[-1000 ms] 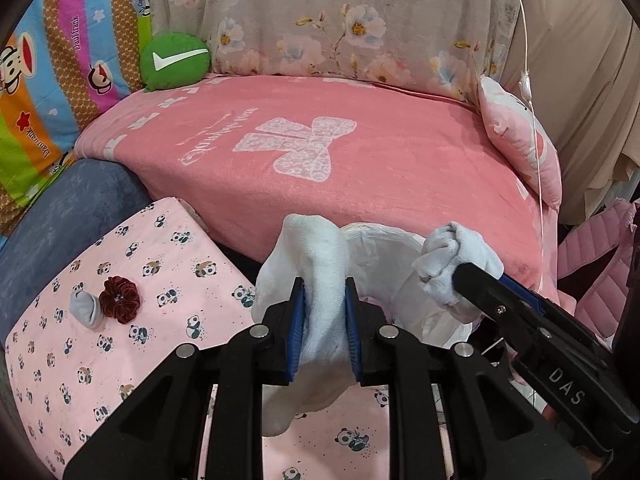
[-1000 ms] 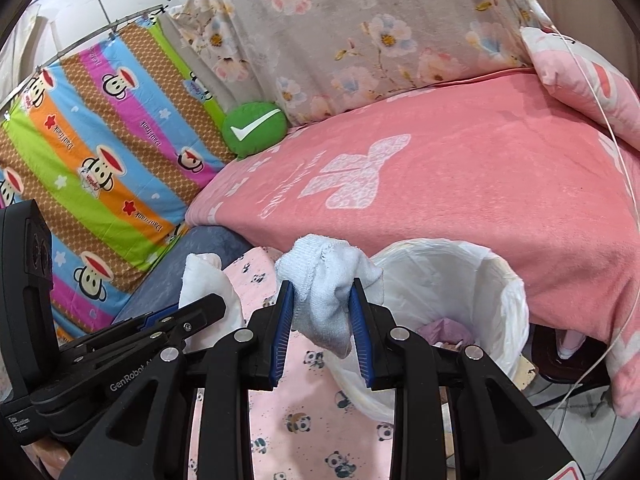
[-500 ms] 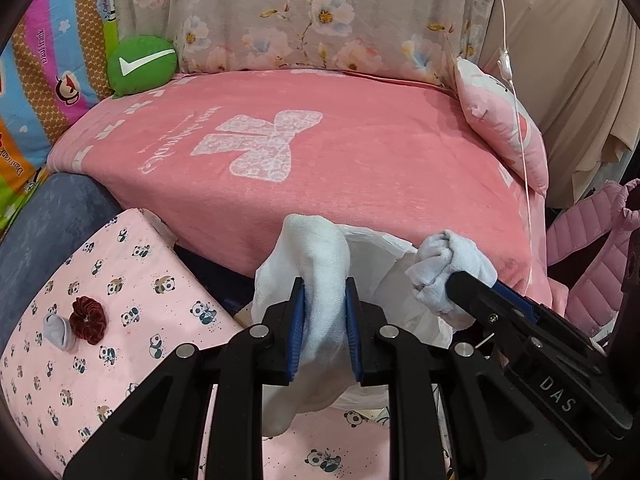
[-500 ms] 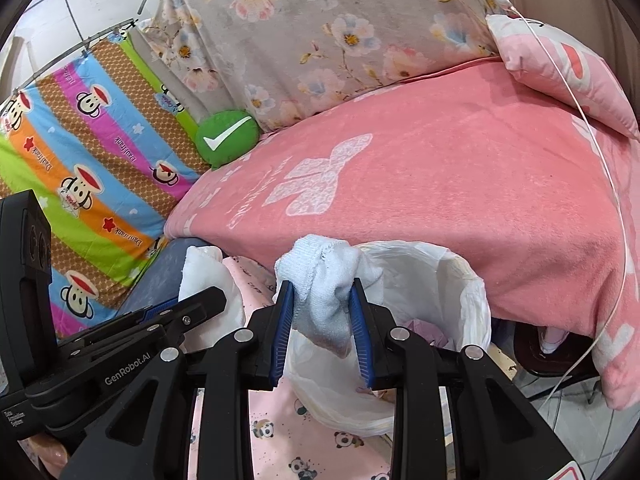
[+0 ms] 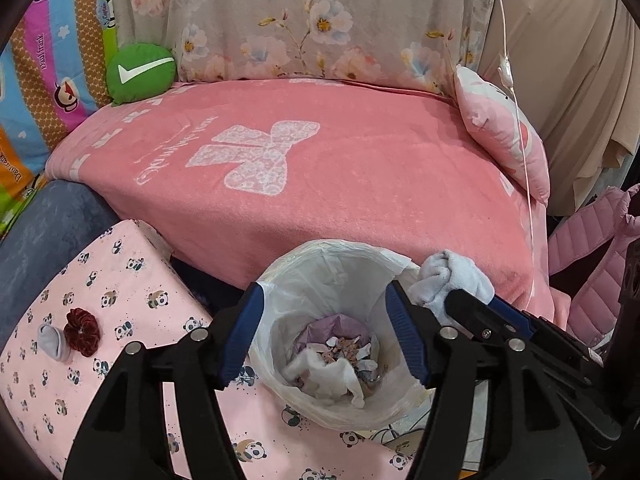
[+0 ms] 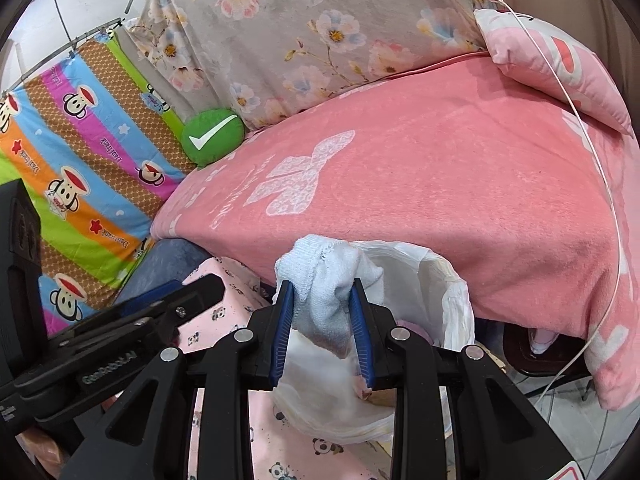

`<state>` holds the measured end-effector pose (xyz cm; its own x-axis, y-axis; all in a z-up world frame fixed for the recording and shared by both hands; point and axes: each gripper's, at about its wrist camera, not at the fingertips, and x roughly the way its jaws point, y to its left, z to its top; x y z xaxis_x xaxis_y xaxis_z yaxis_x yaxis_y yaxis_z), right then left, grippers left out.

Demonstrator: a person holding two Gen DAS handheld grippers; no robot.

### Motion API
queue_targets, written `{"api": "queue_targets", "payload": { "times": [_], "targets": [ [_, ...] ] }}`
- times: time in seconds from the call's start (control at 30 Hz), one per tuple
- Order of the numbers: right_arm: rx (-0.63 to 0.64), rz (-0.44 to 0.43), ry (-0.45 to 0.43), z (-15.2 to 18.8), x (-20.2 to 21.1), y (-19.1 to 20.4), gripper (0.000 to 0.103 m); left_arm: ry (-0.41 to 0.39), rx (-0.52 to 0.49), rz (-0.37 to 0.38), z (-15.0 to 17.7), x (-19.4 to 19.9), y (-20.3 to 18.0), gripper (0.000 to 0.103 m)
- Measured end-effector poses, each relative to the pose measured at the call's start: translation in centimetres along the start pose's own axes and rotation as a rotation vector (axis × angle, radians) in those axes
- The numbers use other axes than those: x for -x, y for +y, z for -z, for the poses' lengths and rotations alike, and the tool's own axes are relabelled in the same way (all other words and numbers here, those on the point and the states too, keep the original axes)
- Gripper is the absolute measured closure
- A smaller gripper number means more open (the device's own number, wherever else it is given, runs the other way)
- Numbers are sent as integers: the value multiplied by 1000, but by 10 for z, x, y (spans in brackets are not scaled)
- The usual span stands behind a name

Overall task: Collect trash
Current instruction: 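Open the left tool over the bin while the right tool releases the sock inside, then withdraw both open tools from the bin toward the sock and scrunchie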

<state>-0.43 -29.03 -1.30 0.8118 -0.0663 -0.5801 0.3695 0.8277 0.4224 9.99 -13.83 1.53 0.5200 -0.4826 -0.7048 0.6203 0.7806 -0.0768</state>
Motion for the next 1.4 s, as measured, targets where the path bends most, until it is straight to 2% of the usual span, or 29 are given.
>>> {"api": "queue_targets", "payload": {
  "times": [0.5, 0.6, 0.73, 1.17, 1.3, 1.4],
  "targets": [
    [136, 110, -6, -6, -6, 26, 70, 5, 74, -77, 7, 1, 33, 38],
    [162, 131, -4, -8, -7, 31, 61, 3, 76, -107, 9, 3, 37, 38],
    [196, 156, -2, -8, -7, 37, 57, -2, 81, -126, 10, 7, 42, 38],
    [255, 154, 13, 0, -9, 63, 53, -13, 120, -146, 20, 21, 65, 38],
    [279, 146, 13, 5, -10, 78, 49, -18, 143, -157, 24, 27, 77, 38],
    [297, 135, 18, 8, -12, 90, 48, -22, 167, -168, 28, 33, 89, 35]
  ]
}}
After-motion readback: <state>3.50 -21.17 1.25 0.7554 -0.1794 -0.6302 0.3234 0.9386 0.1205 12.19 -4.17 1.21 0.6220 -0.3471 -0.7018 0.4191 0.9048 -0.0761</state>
